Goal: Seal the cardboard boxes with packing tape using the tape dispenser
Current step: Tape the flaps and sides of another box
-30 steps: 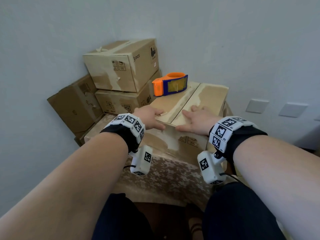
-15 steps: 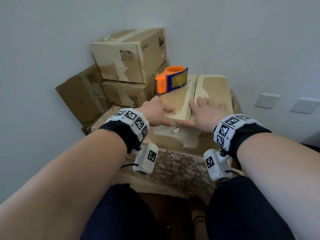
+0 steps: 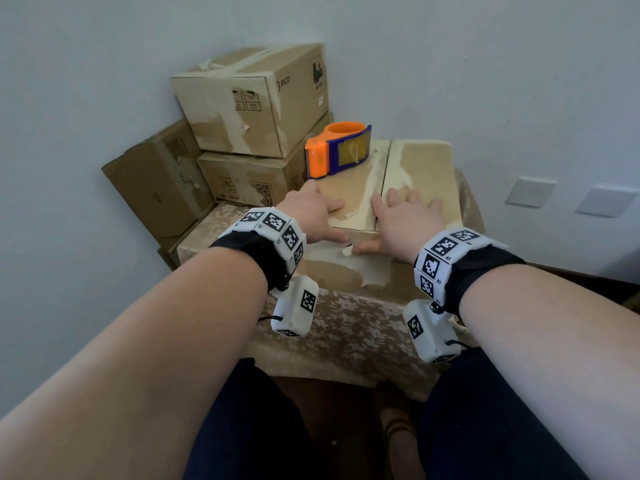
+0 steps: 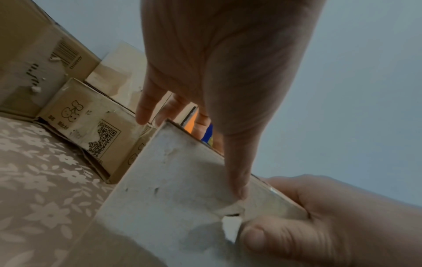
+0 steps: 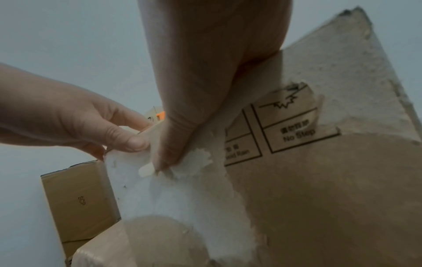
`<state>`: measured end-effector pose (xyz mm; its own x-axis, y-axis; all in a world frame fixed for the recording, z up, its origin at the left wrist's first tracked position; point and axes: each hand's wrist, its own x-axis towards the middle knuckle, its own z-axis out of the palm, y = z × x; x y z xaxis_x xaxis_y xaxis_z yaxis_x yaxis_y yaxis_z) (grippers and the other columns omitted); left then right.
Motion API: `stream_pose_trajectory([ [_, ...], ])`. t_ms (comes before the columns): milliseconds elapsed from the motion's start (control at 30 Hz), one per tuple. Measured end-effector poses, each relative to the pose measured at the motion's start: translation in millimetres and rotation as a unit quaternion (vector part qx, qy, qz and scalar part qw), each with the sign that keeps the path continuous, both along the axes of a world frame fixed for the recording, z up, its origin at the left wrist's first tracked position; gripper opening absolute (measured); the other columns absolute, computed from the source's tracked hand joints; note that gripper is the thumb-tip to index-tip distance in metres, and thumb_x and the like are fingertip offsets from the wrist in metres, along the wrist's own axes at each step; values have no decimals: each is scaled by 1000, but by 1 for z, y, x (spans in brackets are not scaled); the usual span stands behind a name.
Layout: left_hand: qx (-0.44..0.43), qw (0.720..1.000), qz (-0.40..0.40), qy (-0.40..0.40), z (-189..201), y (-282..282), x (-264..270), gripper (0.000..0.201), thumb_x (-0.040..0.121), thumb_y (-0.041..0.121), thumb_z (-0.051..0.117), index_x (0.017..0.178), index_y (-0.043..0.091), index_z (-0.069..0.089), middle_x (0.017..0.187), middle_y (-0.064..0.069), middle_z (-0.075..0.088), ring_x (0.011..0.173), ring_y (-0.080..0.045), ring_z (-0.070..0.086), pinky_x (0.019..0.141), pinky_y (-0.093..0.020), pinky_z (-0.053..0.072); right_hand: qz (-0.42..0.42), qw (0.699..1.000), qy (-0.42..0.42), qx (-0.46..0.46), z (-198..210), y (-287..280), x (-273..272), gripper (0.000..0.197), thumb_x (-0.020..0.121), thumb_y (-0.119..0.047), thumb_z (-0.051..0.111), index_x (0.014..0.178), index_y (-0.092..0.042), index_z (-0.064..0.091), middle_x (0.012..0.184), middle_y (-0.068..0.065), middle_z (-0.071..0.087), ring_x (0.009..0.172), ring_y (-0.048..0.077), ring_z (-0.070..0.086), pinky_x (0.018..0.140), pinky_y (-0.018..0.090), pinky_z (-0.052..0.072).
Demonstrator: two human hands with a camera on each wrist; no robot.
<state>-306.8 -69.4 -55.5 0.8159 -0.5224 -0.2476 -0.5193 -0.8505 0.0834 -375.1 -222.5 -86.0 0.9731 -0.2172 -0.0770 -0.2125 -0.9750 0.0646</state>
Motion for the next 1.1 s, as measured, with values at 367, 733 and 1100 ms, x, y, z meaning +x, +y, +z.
stream_pose_trajectory([
  [367, 77, 996, -21, 50, 16, -3, 14, 83, 80, 74, 45, 149, 34, 24, 143, -8, 26, 131, -27, 35, 110, -42, 31, 38, 997, 55, -25, 10, -7, 1, 112, 64, -55, 81, 148, -27, 12, 141, 3, 33, 128, 33, 36, 95, 55, 42],
  [733, -204, 961, 174, -74, 52, -17, 54, 43, 82, 31, 69, 118, 11, 56, 115, -14, 51, 107, -30, 54, 82, -34, 44, -18, 985, -15, 170, 52, -42, 20, 61, 88, -65, 44, 74, -9, 64, 70, 9, 60, 74, 26, 59, 60, 31, 39],
  [1100, -212, 964, 158, -7, 37, -37, 104, 32, 81, 36, 70, 98, 12, 58, 98, -7, 60, 84, -22, 54, 70, -31, 42, -52, 966, -107, 231, 69, -57, 54, 42, 91, -39, 58, 131, -26, 57, 129, -8, 60, 119, 14, 53, 80, 21, 31],
])
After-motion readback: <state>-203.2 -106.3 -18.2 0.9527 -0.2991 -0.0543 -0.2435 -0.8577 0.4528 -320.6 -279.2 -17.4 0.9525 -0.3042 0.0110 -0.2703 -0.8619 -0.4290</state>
